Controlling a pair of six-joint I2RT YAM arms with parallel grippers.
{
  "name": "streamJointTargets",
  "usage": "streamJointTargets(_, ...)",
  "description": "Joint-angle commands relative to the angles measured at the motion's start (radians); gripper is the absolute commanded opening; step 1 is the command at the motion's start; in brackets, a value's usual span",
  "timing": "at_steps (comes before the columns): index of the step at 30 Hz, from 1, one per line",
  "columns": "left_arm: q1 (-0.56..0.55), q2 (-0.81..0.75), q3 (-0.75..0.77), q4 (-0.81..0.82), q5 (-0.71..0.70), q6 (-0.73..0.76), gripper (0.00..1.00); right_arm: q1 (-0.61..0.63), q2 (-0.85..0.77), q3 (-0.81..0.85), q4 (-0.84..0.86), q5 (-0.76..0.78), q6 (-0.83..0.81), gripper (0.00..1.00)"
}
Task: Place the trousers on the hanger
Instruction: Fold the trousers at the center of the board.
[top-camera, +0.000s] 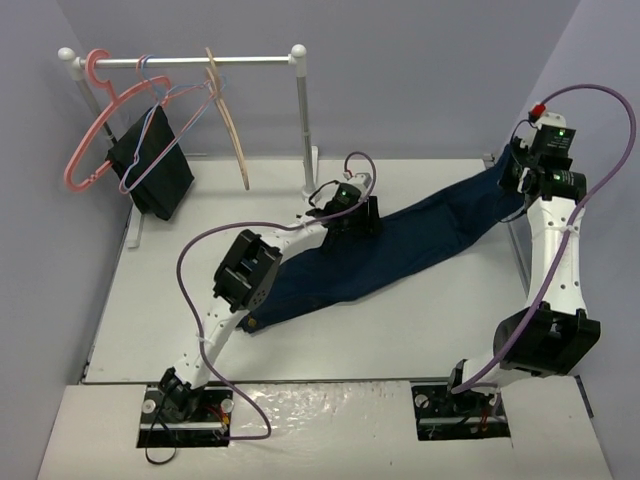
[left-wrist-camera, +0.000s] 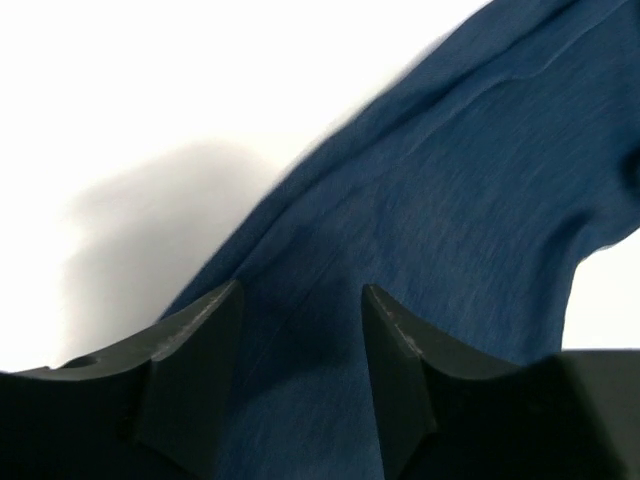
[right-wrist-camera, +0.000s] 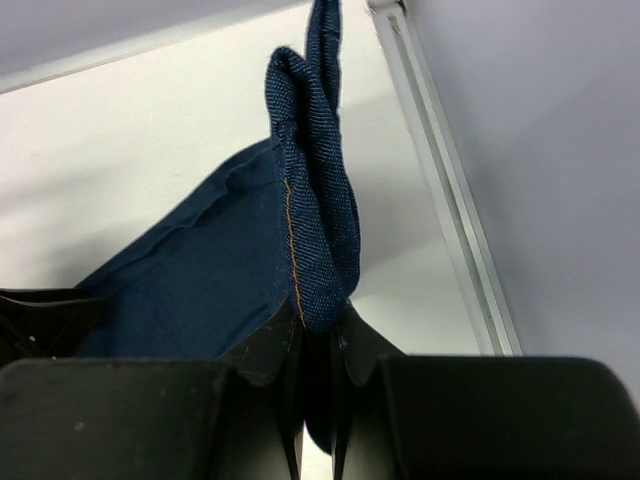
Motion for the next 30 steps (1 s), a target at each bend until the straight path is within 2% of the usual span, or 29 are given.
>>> streamJointTargets(1, 0.014, -0.273, -0.087, -0.028, -0.065, 0.091, 0.52, 0.093, -0.081, 0.087, 0.042, -0.021, -0.012, 0.00)
streamJointTargets(3, 0.015, -0.446, -0.185, -0.068, -0.112, 0.114, 0.56, 0.163, -0.096, 0.090, 0.034, -0.012, -0.002, 0.00)
streamJointTargets(6, 0.015, -0.586, -0.293, -0.168, -0.153, 0.141, 0.61, 0.229, -0.122, 0.085, 0.035, -0.013, 0.042, 0.00)
streamJointTargets(12, 0.016, -0.916, -0.560, -0.352, -0.300, 0.148, 0.63, 0.431, -0.150, 0.078, 0.037, -0.001, 0.121, 0.00)
streamJointTargets(20, 0.071, -1.287, -0.807, -0.654, -0.462, 0.118, 0.64, 0.734, -0.150, 0.066, 0.090, 0.009, 0.239, 0.00)
streamJointTargets(30, 0.248, -1.511, -0.978, -0.806, -0.426, 0.086, 0.65, 0.980, -0.123, -0.004, 0.265, 0.059, 0.370, 0.00)
